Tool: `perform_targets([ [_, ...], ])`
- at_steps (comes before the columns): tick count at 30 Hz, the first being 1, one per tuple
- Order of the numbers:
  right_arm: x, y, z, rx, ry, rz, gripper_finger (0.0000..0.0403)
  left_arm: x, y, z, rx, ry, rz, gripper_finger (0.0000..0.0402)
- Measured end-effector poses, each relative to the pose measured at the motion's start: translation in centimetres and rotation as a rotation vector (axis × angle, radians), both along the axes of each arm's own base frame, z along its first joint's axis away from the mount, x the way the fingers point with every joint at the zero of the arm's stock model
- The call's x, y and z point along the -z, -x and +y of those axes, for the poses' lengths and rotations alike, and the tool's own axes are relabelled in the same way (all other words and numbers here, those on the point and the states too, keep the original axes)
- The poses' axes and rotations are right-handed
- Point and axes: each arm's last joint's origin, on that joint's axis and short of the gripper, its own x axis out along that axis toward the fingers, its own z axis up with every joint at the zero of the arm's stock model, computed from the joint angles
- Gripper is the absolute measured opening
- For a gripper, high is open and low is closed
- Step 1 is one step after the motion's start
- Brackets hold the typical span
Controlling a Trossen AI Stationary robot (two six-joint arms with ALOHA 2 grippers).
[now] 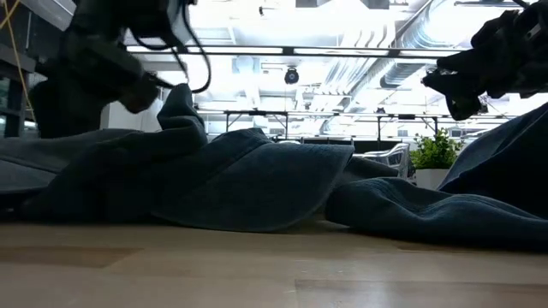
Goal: Pick & Place hat
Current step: Put the left gray cap into the left transparent bin
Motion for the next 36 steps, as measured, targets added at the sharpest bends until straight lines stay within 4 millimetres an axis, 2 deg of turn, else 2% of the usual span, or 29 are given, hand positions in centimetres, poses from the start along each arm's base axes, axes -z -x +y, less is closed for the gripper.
perform_targets([
  [6,0.0,0.0,0.0,-0.001,0.000,-0.001,0.0188,0.4,-0.1,0.0,-0.015,-0.016,0.033,0.0292],
  [10,0.0,0.0,0.0,-0.001,0.000,0.000,0.0188,0.5,0.0,0.0,-0.018,-0.016,0.049,0.0267],
  [14,0.0,0.0,0.0,-0.001,0.000,0.002,0.0188,0.4,-0.1,0.0,-0.028,-0.010,0.049,0.0210],
  [25,0.0,0.0,0.0,0.000,0.000,0.002,0.0188,0.4,0.0,-0.2,-0.027,0.053,0.059,0.0018],
  [32,0.0,0.0,0.0,0.001,0.000,0.002,0.0188,0.2,0.0,-0.3,-0.001,0.101,0.061,0.0007],
  [36,0.0,0.0,0.0,0.001,0.000,0.002,0.0188,-1.0,-0.3,-0.3,0.012,0.097,0.057,0.0005],
])
